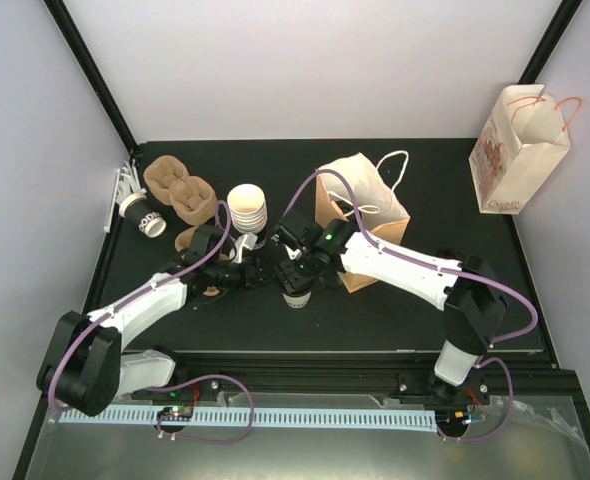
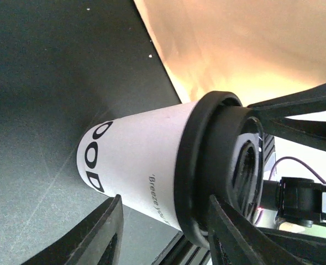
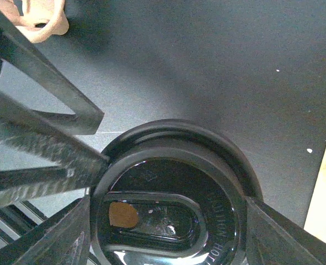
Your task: Pack the takeout coffee
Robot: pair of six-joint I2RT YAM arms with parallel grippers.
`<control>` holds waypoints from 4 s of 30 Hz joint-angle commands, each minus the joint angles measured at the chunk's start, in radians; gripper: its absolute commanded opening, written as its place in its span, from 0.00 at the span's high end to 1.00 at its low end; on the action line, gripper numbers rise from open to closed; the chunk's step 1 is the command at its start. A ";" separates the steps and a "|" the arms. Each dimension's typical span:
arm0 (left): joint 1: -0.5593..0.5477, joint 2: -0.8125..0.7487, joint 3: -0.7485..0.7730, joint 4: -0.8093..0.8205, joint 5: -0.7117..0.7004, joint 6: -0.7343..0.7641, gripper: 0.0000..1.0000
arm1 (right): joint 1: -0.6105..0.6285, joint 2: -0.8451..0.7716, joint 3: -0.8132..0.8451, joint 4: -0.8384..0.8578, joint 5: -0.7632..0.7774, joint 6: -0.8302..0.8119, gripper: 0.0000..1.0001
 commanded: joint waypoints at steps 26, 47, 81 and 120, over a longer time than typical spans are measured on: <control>-0.001 0.154 -0.109 0.101 -0.045 0.012 0.68 | 0.049 -0.029 -0.263 0.081 0.012 0.056 0.39; -0.059 0.194 -0.183 0.219 -0.107 -0.052 0.71 | 0.059 -0.024 -0.492 0.299 0.065 0.155 0.40; -0.136 -0.099 -0.365 0.714 0.063 -0.468 0.34 | 0.048 -0.053 -0.310 0.211 0.064 0.281 0.40; -0.234 0.306 -0.485 1.078 -0.181 -0.816 0.44 | 0.048 -0.073 -0.362 0.253 0.035 0.302 0.41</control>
